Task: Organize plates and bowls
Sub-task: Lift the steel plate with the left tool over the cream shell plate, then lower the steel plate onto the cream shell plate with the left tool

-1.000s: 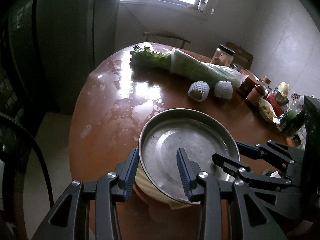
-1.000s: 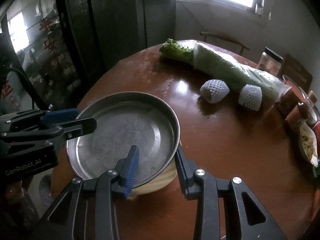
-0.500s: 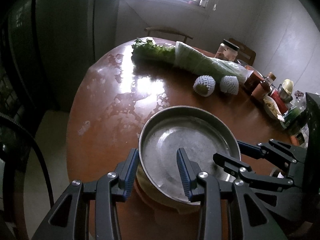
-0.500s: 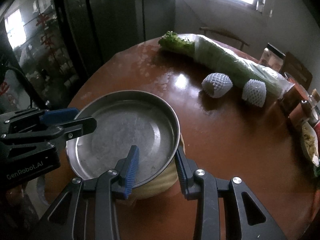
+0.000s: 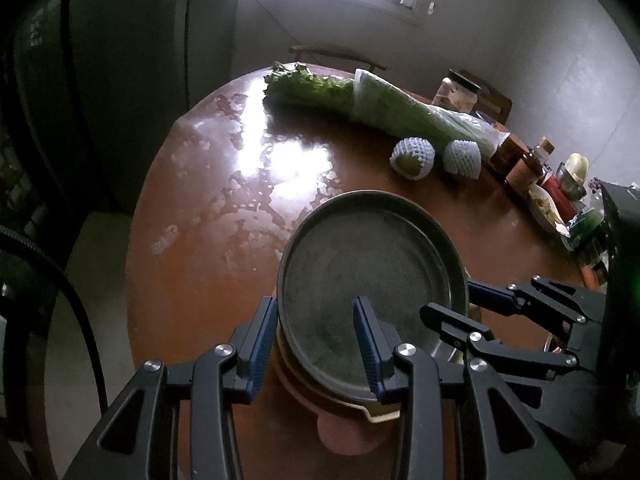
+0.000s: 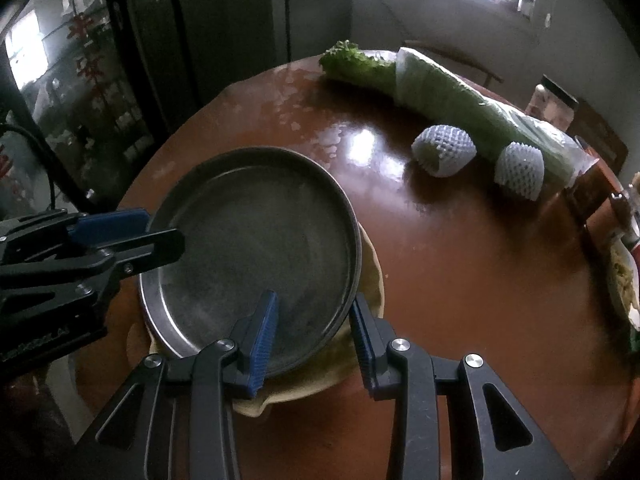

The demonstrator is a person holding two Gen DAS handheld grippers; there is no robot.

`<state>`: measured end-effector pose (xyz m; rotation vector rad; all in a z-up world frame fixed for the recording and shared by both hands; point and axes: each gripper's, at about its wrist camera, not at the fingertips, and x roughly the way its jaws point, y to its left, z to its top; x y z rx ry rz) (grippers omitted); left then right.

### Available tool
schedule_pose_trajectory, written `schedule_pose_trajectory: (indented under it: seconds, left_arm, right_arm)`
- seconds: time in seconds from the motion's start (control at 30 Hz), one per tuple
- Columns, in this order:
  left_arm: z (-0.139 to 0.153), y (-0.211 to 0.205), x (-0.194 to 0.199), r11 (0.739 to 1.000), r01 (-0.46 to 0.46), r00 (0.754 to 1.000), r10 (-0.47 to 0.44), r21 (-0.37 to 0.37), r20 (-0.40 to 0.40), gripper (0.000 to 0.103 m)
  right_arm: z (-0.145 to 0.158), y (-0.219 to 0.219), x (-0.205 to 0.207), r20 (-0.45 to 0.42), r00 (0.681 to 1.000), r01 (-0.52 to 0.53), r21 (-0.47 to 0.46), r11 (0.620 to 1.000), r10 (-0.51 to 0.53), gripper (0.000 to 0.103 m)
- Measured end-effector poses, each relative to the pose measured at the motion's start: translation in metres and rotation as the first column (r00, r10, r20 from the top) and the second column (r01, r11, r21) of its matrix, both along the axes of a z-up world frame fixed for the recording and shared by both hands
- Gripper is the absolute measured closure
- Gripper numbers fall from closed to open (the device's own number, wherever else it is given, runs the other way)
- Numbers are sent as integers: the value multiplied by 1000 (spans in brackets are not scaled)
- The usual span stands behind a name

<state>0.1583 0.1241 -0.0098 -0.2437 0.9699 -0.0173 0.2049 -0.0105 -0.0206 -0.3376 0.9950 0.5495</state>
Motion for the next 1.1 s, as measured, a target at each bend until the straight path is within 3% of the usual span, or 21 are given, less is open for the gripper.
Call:
schedule_pose_trajectory:
  seconds: [0.37, 0.7, 0.97, 1.1]
  left_arm:
    - [0, 2, -3, 1000, 6, 1000, -6, -1, 1, 64]
    - [-3, 4, -7, 998, -30, 999, 31, 64, -15, 61]
    - [-16, 1, -2, 1000, -10, 998, 11, 20, -55, 59]
    - [-17, -5, -1, 999, -1, 999, 3, 38, -52, 59]
  right_arm:
    - [1, 0, -2, 5, 1000, -2, -2, 1000, 2, 65]
    - [-2, 1, -6, -2, 1000, -4, -6, 1000, 4, 65]
    - [0, -1, -9, 3, 1000, 1, 4, 1000, -1, 65]
    - [2, -5, -11, 4, 1000, 5, 10, 1000, -5, 65]
